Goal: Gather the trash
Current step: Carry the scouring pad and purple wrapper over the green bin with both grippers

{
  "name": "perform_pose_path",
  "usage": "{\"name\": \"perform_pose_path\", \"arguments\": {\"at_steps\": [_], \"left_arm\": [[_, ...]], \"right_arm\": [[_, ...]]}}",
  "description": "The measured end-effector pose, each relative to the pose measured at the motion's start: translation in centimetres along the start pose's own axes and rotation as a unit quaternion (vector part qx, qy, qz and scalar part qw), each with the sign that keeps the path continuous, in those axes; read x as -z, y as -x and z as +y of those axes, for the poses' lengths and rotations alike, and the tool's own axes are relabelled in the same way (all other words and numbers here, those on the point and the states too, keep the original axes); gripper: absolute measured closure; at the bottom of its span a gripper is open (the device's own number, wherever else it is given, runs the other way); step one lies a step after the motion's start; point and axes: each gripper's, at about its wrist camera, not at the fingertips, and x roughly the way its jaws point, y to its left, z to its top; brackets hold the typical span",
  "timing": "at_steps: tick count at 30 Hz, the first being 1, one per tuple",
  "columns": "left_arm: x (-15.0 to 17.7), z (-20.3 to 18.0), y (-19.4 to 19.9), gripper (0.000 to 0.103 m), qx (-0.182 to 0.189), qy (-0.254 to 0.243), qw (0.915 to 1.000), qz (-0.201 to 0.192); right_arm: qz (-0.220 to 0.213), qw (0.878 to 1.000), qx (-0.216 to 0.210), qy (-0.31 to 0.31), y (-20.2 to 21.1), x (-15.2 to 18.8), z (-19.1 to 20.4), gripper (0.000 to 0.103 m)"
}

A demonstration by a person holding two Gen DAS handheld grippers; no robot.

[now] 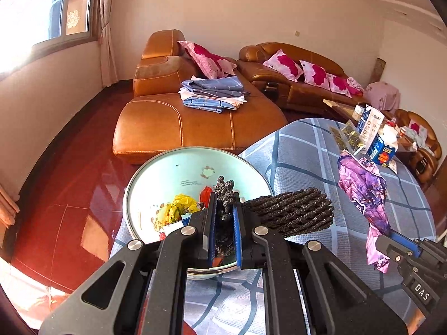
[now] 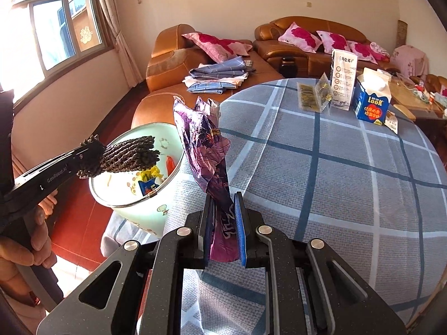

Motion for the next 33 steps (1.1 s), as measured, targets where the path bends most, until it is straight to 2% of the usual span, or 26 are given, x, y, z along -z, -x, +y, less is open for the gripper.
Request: {"name": "perform_pose_path", "arguments": {"at_steps": [22,33], "left_arm": [[-0.8,1.3,1.9,0.093,-0.025,0.017,0.9992,-0.025],[-0.7,3.2,1.5,0.093,-0.062,0.037,0.9972,-0.023]], "right_arm": [[-0.016,0.999,-0.028,0.034,1.1,-1.1,4.4,0.087],[-0.016,0.998,-0.04,0.035,0.3,-1.8,5.7,0.087]]}}
